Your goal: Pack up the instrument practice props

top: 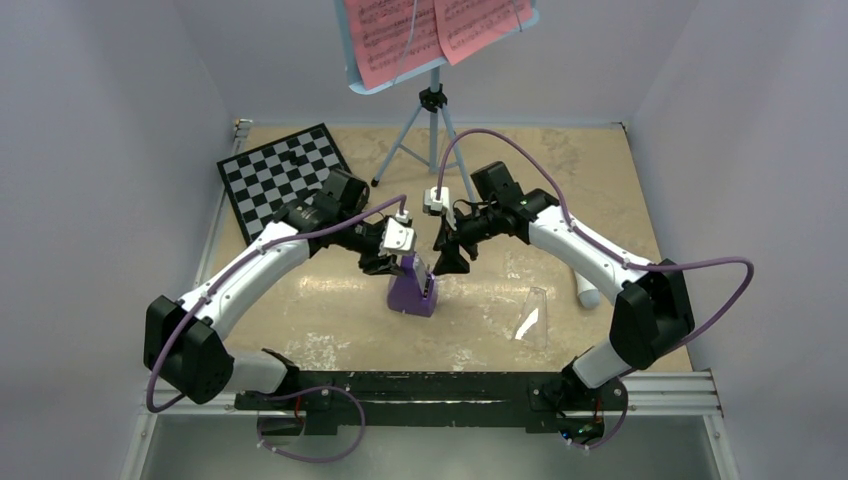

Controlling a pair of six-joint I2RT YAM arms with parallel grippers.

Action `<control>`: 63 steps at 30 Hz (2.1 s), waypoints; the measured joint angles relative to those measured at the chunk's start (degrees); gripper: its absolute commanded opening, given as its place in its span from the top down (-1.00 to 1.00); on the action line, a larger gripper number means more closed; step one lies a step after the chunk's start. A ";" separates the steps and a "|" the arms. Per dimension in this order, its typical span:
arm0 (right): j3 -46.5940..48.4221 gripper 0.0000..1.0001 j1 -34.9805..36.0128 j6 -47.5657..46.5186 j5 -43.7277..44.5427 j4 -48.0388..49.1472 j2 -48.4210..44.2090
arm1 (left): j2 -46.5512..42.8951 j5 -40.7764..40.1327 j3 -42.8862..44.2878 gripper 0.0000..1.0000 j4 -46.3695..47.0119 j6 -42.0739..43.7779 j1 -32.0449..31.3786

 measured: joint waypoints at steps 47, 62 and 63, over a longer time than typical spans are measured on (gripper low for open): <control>-3.08 0.44 1.18 10.36 0.15 6.91 1.01 | -1.31 -0.66 -2.84 1.00 6.84 -8.48 0.24; -3.08 0.55 1.27 10.21 2.03 6.91 1.01 | -1.44 -0.87 -2.93 1.00 6.95 -8.48 0.24; -3.08 0.59 1.27 10.19 2.12 6.88 1.01 | -1.44 -0.90 -2.93 1.00 6.95 -8.48 0.24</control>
